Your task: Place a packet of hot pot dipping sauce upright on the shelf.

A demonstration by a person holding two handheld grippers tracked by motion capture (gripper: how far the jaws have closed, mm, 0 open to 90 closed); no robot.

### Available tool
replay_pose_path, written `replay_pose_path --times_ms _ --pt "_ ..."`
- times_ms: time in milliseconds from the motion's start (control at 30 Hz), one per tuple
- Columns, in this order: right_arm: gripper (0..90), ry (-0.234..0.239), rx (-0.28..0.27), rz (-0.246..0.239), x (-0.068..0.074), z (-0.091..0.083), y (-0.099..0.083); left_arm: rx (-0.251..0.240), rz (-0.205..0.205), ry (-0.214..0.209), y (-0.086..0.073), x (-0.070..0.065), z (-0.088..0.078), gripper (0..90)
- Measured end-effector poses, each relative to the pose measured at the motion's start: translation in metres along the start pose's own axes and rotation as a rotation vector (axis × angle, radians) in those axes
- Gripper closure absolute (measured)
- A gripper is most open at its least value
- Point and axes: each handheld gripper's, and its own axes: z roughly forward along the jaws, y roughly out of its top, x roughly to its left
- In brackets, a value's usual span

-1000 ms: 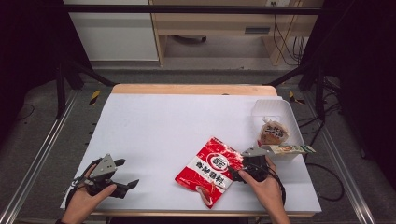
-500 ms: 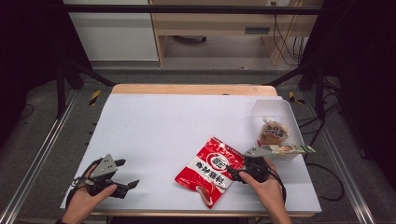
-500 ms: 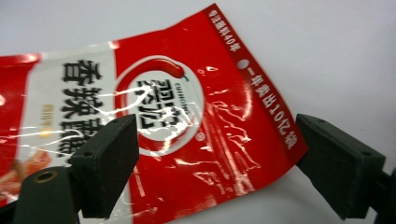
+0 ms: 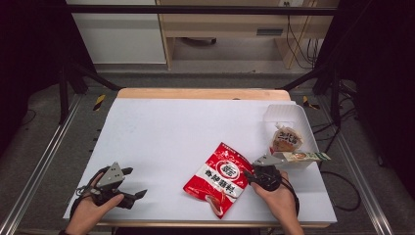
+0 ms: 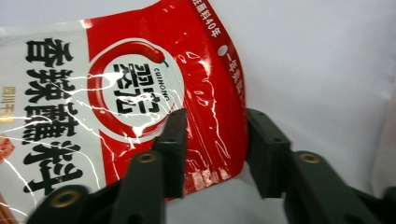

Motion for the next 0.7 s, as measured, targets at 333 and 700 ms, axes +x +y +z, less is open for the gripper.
replay_pose_path --times_ms 333,700 --pt "90.0 -0.077 -0.028 -0.072 0.002 -0.004 0.01 0.006 0.006 0.0 0.0 -0.001 0.002 8.3" --pt "90.0 -0.048 -0.115 -0.129 0.02 -0.012 0.024 0.006 0.008 -0.003 0.001 -0.003 0.003 8.3"
